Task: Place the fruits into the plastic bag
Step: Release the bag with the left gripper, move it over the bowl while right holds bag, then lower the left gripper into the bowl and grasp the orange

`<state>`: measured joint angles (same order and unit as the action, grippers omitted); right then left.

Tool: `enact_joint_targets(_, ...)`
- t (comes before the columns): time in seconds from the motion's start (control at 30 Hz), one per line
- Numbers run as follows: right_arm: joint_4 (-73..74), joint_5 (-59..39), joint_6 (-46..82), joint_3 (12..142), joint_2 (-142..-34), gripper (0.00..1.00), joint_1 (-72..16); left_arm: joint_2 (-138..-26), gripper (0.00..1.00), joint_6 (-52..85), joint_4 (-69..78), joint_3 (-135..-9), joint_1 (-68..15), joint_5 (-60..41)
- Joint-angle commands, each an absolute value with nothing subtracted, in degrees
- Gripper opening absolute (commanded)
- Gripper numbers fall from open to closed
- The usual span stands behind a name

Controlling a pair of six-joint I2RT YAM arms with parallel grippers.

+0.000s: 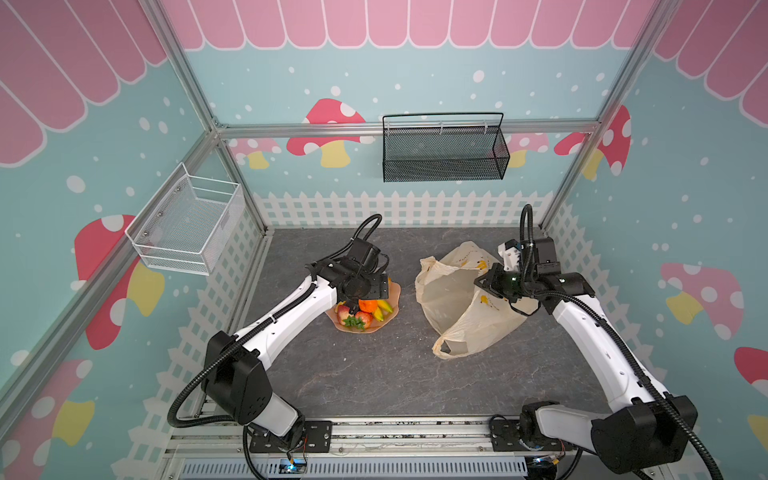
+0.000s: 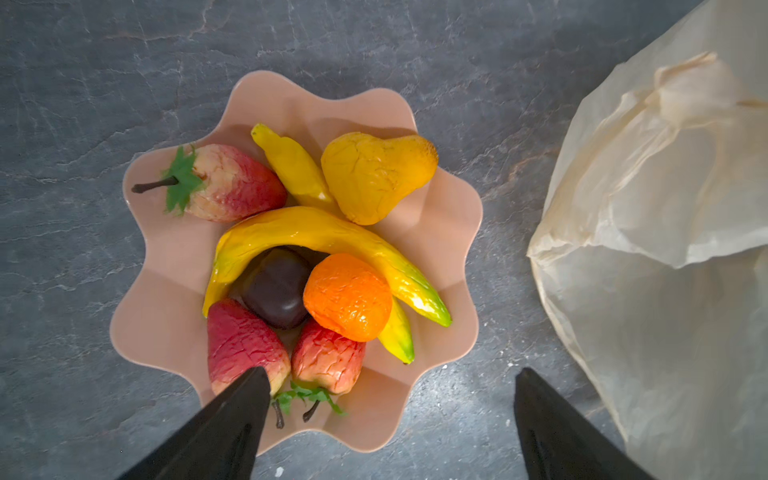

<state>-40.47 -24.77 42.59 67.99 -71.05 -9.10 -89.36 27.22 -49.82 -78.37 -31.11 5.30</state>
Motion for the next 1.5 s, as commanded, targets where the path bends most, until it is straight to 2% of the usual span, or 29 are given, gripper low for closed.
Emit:
enact_joint_targets(0.0,-39.95,-24.98,43.48,67.59,-70.03,0.00,-9.43,-91.04,0.92,23.06,-53.39,-80.24,-30.59,3.74)
enact_joint_targets(0.23,-39.90,-25.01,43.27,67.28,-69.83,0.00,-9.44,-95.66,0.90,21.26,-54.14,-80.63,-29.88,2.92)
enact_joint_targets(0.57,-38.81,-26.11,43.43,65.53,-69.13,0.00,-9.46,-102.13,0.79,17.72,-54.82,-83.75,-28.83,5.75)
enact_joint_targets(1.1,-37.97,-26.37,43.42,63.90,-67.63,0.00,-9.46,-107.92,0.78,15.98,-54.68,-86.13,-28.17,5.10)
enact_joint_targets(1.47,-37.19,-27.25,42.43,63.72,-68.60,0.00,-9.46,-107.69,0.71,16.61,-54.68,-86.23,-28.04,4.43)
